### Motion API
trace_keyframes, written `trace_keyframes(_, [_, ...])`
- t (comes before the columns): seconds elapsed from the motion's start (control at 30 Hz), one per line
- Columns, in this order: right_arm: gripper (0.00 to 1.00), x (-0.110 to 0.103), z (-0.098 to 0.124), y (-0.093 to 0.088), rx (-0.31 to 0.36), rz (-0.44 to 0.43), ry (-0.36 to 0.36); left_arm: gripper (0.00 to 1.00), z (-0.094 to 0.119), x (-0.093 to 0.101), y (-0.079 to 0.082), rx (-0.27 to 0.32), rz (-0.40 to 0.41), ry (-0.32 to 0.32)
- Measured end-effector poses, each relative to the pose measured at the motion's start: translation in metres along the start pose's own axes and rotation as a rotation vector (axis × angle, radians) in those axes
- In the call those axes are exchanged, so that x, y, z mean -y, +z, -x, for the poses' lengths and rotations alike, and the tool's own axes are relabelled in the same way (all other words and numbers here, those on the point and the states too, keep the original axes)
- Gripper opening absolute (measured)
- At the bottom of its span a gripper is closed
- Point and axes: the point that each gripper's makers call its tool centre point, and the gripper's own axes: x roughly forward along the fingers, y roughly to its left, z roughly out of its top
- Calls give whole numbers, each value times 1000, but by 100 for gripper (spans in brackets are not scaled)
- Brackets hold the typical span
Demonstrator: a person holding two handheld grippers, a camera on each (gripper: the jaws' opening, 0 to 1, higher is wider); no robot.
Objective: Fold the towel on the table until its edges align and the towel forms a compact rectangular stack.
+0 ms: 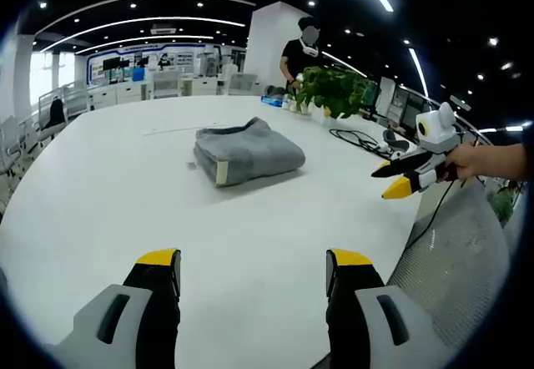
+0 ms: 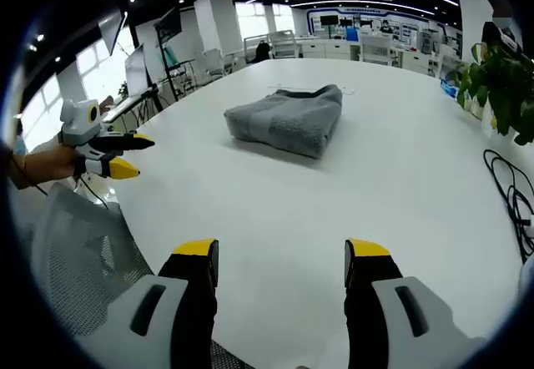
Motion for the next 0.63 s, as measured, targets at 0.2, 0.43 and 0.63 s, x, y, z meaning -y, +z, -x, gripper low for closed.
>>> trace_keyframes(0.2, [61,-2,2,-7,-6,-9,2,73,2,2,-4,0,6,3])
trace_keyframes(0.43, [61,-4,5,-11,-4,-25,4,73,5,0,-4,4,15,18])
trace_keyframes(0.63, [60,-4,7,-14,-5,-33,-1,73,6,0,-6,-5,15,20])
